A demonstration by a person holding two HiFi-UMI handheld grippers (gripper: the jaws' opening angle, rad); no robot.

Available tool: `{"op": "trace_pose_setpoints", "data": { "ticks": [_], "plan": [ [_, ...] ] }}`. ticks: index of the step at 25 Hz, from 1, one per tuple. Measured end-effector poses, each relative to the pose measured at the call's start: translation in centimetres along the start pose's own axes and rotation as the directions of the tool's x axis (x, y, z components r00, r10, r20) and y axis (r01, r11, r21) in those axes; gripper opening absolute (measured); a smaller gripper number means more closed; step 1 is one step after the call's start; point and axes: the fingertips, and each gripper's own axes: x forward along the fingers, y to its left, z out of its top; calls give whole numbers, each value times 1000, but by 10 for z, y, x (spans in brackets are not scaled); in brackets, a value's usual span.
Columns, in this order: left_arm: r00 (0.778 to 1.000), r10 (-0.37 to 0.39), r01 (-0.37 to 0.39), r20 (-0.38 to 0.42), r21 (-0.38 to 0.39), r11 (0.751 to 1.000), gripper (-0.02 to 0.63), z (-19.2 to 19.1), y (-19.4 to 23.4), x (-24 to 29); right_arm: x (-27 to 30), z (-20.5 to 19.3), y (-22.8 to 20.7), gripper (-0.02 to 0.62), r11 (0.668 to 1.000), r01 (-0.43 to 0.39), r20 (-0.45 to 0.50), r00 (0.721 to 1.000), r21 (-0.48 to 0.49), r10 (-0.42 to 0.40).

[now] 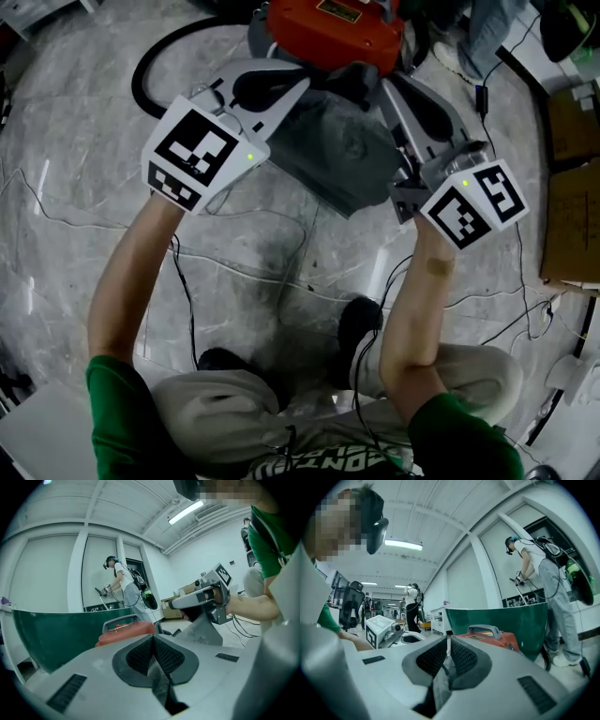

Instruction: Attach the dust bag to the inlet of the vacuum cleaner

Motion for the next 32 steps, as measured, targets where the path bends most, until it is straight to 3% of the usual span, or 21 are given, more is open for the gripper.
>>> {"op": "trace_pose_setpoints", "data": {
  "ticks": [5,8,14,21,25,32],
  "plan": [
    [1000,6,-6,1,-39,999,5,17,19,2,14,41,3,26,999,9,-5,1000,-33,-9],
    [1000,4,-5,-14,-63,998,5,34,32,2,20,75,4,28,1000,-11,0,1000,-6,11],
    [997,10,-20,-71,-144,989,5,100,64,-10,33,135,2,28,1000,9,-91,996,26,-6],
    [997,58,-67,-41,-250,966,5,244,95,-60,16,241,31,20,992,54,-172,985,113,-34],
    [996,70,-82,-48,-346,935,5,330,103,-95,6,327,58,9,996,63,-231,972,66,-46],
    [994,83,-108,-72,-477,872,5,489,100,-160,-38,480,116,8,993,56,-286,958,103,-25]
  ]
}}
